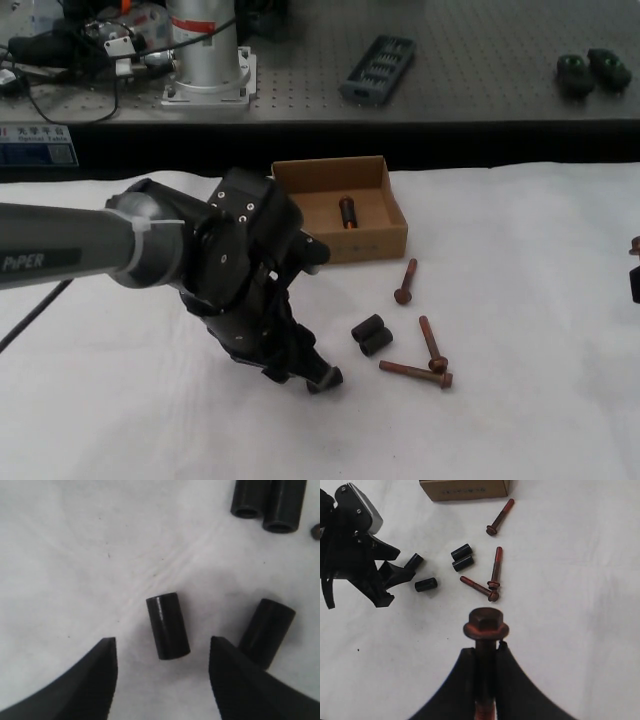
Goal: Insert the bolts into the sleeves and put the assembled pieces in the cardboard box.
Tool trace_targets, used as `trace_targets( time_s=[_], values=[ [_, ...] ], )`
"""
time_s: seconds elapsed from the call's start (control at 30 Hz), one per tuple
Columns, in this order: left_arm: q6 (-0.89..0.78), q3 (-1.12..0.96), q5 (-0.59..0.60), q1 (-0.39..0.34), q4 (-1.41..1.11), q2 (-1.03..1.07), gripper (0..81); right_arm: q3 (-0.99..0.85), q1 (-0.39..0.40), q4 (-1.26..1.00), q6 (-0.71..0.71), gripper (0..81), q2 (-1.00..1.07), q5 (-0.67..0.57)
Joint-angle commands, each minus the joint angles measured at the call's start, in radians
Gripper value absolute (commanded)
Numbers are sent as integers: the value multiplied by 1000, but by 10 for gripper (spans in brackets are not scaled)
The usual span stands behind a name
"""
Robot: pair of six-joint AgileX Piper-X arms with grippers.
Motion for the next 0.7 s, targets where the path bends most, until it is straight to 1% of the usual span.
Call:
trace_targets(
  time_s=[0.0,0.3,0.37,0.53,0.67],
  values=[
    [8,-13,7,-4,-2,6,402,-4,1,5,-8,28,0,-15],
    [0,-13,25,-4,-20,54,400,-4,1,5,-8,28,0,-15],
    [0,-13,25,-4,-20,61,375,-4,1,5,-8,28,0,-15],
    [0,-13,36,-4,-47,68,279,-4,1,5,-8,28,0,-15],
    [0,-13,51,-4,-98,70,274,-4,1,-7,-8,28,0,-15]
  ],
)
